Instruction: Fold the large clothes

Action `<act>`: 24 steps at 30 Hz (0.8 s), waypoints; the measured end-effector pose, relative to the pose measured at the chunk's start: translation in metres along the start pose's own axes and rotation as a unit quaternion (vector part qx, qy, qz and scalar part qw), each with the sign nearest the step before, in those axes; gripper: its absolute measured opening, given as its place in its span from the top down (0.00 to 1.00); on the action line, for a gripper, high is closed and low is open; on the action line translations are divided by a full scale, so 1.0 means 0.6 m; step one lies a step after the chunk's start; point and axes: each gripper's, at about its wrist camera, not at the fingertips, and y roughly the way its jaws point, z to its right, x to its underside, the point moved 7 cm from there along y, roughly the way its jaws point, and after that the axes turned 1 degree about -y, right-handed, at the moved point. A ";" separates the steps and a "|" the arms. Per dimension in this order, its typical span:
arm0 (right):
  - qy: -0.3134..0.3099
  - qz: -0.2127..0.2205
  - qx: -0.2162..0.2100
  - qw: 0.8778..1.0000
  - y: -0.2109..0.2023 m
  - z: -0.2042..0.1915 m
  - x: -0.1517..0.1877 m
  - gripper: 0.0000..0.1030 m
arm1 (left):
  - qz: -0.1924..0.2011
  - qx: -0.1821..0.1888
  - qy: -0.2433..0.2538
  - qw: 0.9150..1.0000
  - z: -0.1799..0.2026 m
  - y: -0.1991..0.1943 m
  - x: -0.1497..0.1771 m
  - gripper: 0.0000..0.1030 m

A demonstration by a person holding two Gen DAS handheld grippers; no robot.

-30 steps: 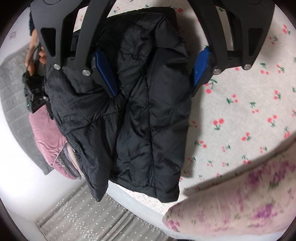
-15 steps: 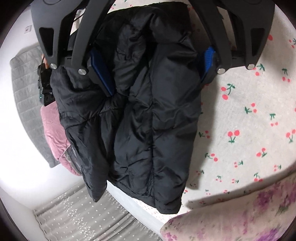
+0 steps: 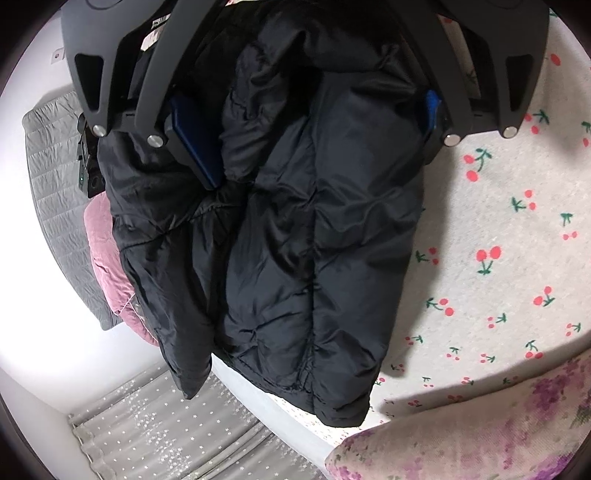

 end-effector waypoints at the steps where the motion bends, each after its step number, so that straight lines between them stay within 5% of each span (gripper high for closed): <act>1: -0.001 -0.001 0.003 1.000 0.001 -0.002 0.001 0.03 | 0.003 -0.002 -0.001 1.000 0.001 0.001 -0.001 0.13; 3: -0.008 -0.001 0.010 1.000 0.001 -0.006 0.003 0.07 | 0.009 -0.004 -0.001 1.000 0.002 0.000 0.003 0.14; 6: -0.024 0.002 0.020 1.000 -0.005 -0.017 0.010 0.22 | 0.014 0.010 -0.007 1.000 0.004 -0.004 0.014 0.29; 13: -0.110 0.023 0.085 0.990 -0.015 -0.074 0.009 0.55 | 0.033 0.027 -0.015 0.999 0.008 -0.021 0.014 0.71; 18: -0.191 0.054 0.144 0.969 -0.029 -0.139 0.013 0.69 | 0.051 0.022 -0.011 0.998 0.019 -0.034 0.007 0.79; 24: -0.237 0.078 0.165 0.954 -0.064 -0.179 0.006 0.74 | 0.066 0.050 -0.004 0.997 0.057 -0.044 0.003 0.82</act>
